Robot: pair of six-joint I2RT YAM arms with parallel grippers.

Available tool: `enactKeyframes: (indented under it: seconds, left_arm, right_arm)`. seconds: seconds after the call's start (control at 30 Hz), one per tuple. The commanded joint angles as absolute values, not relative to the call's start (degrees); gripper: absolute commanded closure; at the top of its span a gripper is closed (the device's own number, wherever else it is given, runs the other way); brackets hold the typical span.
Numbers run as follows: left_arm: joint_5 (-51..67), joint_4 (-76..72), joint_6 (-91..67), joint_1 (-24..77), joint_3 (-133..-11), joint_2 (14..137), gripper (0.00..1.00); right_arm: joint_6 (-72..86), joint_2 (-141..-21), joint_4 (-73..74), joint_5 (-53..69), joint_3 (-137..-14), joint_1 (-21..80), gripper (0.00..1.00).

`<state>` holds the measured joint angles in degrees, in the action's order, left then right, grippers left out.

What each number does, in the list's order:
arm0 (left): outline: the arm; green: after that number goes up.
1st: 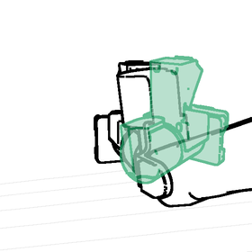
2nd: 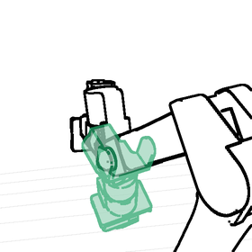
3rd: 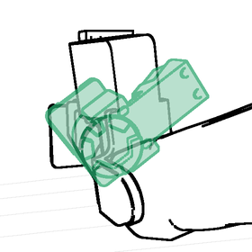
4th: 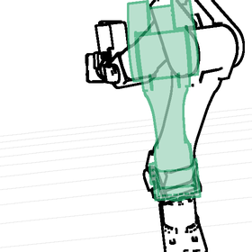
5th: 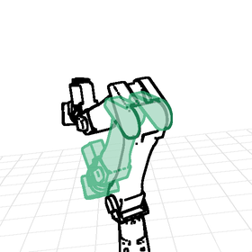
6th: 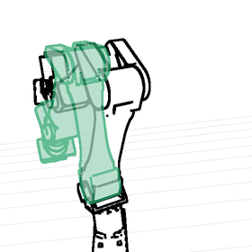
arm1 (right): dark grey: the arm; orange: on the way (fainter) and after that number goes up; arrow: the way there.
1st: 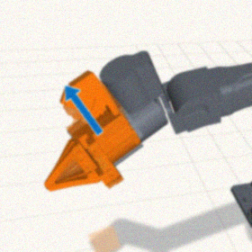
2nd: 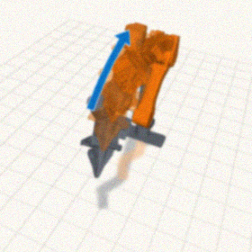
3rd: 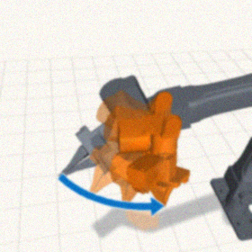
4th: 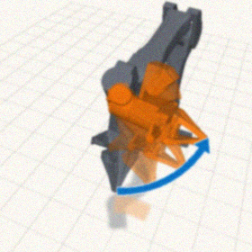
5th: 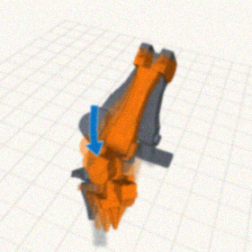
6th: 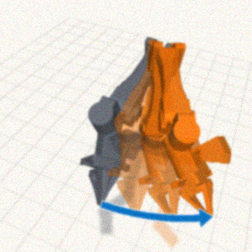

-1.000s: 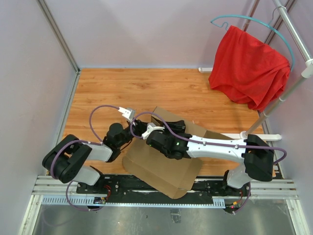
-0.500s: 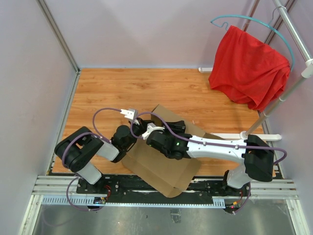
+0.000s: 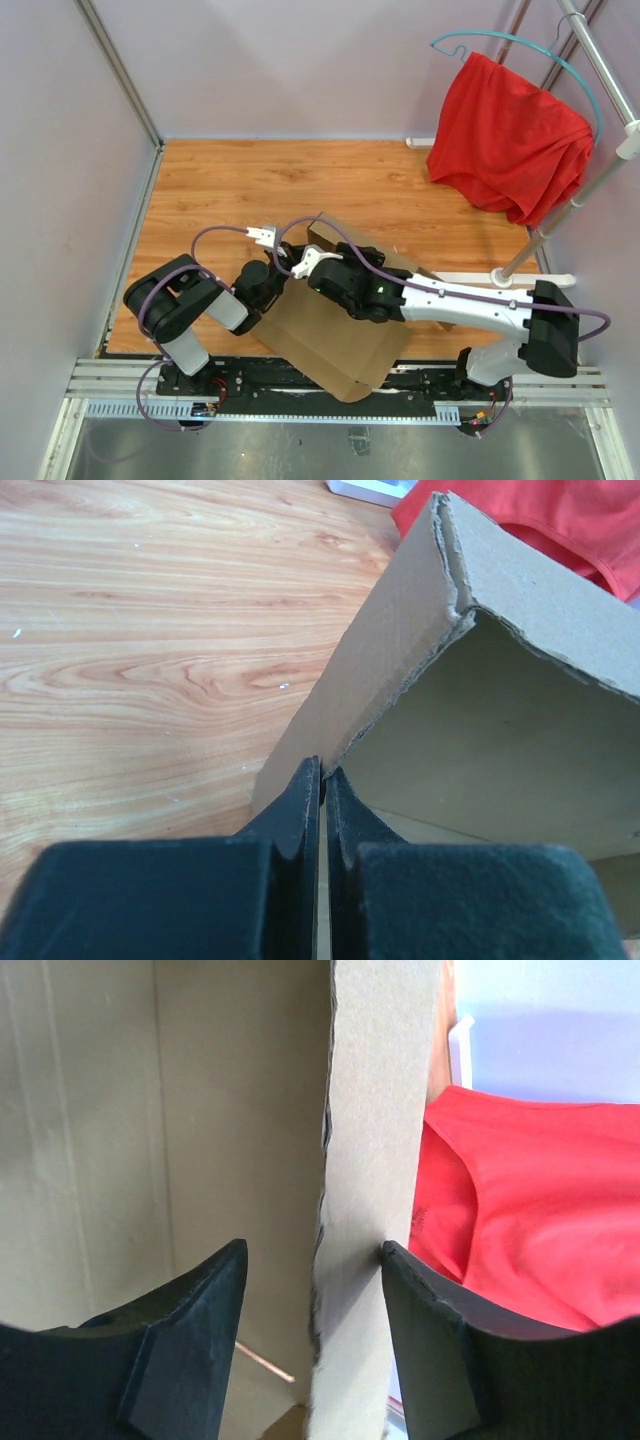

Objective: Fold the paper box

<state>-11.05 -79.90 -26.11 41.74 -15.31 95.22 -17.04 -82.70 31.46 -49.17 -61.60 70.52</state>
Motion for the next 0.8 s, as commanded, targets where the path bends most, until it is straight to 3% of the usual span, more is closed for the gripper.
enactKeyframes:
  seconds: [0.0,0.1,0.17,0.4,0.77]
  left_arm:
    - [-14.87,-80.58,-25.69,42.69,-15.55,94.02,1.00]
    - [-15.60,-76.26,-24.11,43.17,-16.58,92.47,1.00]
    - [-17.17,-72.06,-22.76,43.76,-17.42,90.75,1.00]
    - [-24.09,-41.36,-21.55,44.77,-26.35,82.35,1.00]
    - [-33.55,-20.86,-18.32,48.80,-30.76,74.77,1.00]
  right_arm:
    - [-11.83,-77.82,33.71,-44.00,-64.43,69.13,0.40]
    - [-10.04,-75.85,34.33,-44.40,-66.41,67.60,0.29]
    - [-8.84,-74.94,35.29,-44.43,-68.14,65.77,0.27]
    - [-4.25,-72.10,37.50,-46.78,-71.76,61.70,0.25]
    - [-0.67,-66.43,33.46,-45.34,-65.59,60.26,0.25]
